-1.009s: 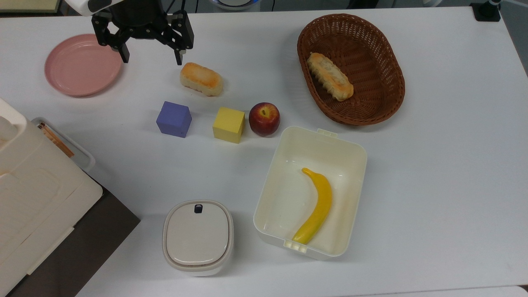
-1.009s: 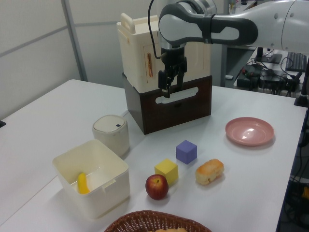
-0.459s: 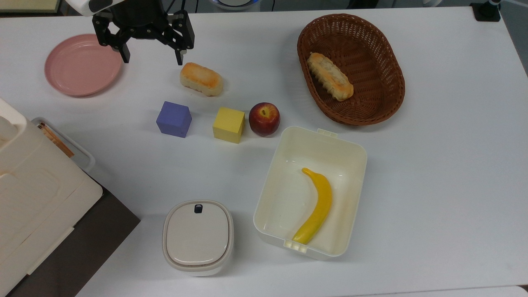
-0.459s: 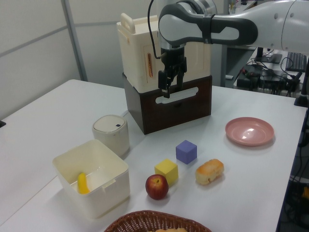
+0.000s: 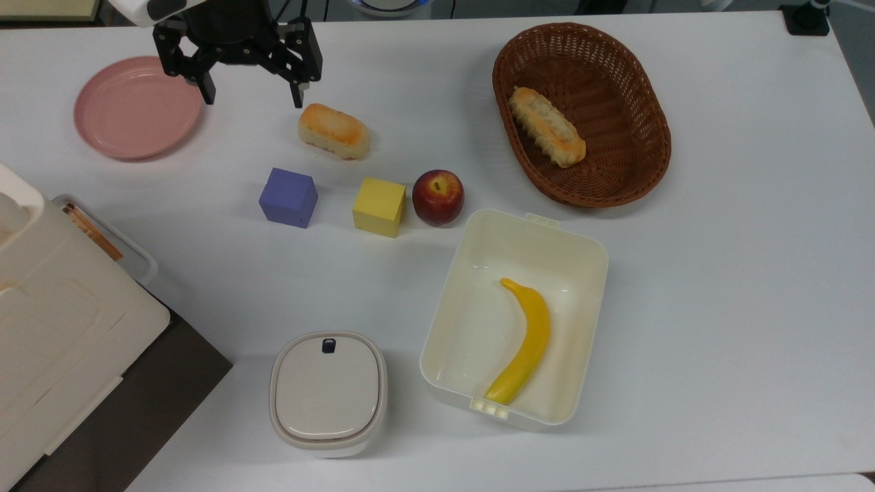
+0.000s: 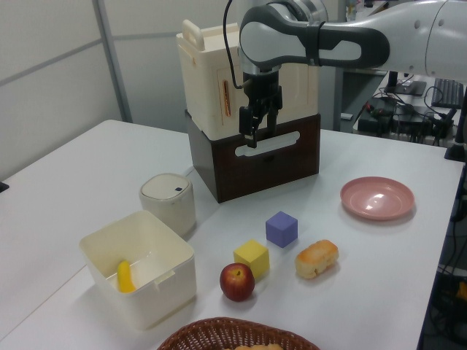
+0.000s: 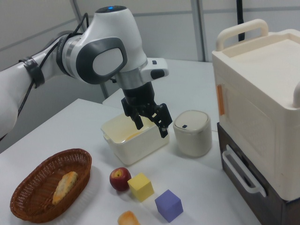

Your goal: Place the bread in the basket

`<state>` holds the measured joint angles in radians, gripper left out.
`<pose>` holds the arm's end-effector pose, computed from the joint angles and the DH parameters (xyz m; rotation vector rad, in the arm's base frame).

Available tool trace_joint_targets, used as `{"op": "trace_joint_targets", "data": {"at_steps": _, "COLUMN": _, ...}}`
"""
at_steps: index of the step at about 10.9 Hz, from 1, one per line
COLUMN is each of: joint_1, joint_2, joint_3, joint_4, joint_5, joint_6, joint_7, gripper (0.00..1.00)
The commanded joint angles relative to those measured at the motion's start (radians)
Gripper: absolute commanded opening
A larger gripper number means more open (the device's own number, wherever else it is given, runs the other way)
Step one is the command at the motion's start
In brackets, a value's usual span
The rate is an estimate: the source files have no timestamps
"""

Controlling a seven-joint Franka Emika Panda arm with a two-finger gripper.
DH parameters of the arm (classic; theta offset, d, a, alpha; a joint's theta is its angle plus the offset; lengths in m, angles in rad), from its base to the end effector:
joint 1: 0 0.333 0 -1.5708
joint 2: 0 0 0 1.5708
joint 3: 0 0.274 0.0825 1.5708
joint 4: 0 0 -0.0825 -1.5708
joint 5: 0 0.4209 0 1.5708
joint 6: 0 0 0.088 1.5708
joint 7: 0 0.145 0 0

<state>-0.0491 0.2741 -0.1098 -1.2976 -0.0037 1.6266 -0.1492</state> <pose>0.6628 -0.0984 0.5176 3.0991 -0.0073 0.0787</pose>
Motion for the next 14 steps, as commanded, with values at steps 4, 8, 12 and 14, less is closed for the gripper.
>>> {"op": "trace_joint_targets", "data": {"at_steps": 4, "joint_1": 0.011, "joint_2": -0.027, "joint_3": 0.001, "joint_4": -0.028, "joint_5": -0.013, "joint_6": -0.005, "joint_7": -0.006, "gripper": 1.0}}
{"op": "trace_joint_targets", "data": {"at_steps": 8, "joint_1": 0.012, "joint_2": -0.027, "joint_3": 0.002, "joint_4": -0.062, "joint_5": -0.019, "joint_6": -0.178, "joint_7": -0.192, "gripper": 1.0}}
{"op": "trace_joint_targets", "data": {"at_steps": 12, "joint_1": 0.011, "joint_2": -0.015, "joint_3": 0.002, "joint_4": -0.136, "joint_5": -0.036, "joint_6": -0.246, "joint_7": -0.367, "gripper": 1.0}}
{"op": "trace_joint_targets", "data": {"at_steps": 14, "joint_1": 0.014, "joint_2": 0.02, "joint_3": 0.002, "joint_4": -0.179, "joint_5": -0.056, "joint_6": -0.248, "joint_7": -0.404, "gripper": 1.0}}
